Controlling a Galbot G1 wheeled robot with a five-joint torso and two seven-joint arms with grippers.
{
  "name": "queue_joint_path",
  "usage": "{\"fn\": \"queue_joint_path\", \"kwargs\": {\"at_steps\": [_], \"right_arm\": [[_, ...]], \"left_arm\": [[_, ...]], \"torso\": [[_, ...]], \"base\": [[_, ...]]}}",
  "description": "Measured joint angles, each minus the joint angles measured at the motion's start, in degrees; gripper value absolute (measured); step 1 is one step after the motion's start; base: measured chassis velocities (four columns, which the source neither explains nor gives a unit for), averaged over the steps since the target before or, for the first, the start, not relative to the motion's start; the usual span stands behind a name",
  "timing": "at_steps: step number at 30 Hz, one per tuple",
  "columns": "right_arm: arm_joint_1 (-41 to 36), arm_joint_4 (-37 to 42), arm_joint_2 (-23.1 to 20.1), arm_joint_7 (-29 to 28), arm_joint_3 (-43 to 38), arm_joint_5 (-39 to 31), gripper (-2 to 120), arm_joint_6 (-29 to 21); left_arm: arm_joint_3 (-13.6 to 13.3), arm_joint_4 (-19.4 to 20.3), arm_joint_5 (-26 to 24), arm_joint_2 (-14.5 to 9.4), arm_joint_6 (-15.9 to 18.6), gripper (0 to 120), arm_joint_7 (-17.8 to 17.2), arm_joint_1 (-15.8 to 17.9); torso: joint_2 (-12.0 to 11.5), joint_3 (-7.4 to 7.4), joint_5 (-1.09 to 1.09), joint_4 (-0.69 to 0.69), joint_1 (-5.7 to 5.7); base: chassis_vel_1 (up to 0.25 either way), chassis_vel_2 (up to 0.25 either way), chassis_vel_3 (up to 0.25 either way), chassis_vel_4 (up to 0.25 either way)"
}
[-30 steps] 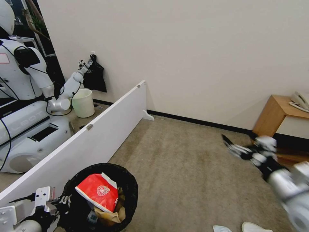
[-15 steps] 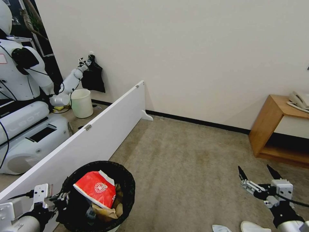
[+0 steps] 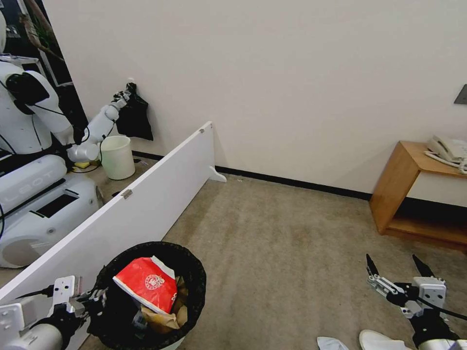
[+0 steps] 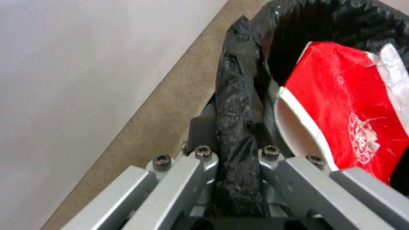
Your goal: Pick up the trash bin, then pick up the garbage from the floor and place it into the trash bin.
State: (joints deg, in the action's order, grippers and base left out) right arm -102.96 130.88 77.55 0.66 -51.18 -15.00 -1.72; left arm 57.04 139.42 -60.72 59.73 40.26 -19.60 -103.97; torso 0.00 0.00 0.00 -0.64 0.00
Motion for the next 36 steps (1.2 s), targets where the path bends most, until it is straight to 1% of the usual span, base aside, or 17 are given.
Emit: {"fn": "queue_joint_path", "kwargs": {"at_steps": [12,36], "right_arm": [[0.5,-0.5,-1.1,-0.2,0.4,-0.6,100,-0.2],[-0.1,-0.1,-1.7,-0.2,0.5,-0.7,100,-0.4]], "left_arm": [[0.0,0.4,0.2,0.3,0.0,4,-0.2,0.2],[0.0,1.0,0.4,0.7,0.0,4,-0.2,0.0]], "torso": [[0.0,0.0,0.0,0.0,0.0],[0.0,0.0,0.0,0.0,0.0]], "base": [[0.0,0.0,0.0,0.0],[0.0,0.0,0.0,0.0]]}}
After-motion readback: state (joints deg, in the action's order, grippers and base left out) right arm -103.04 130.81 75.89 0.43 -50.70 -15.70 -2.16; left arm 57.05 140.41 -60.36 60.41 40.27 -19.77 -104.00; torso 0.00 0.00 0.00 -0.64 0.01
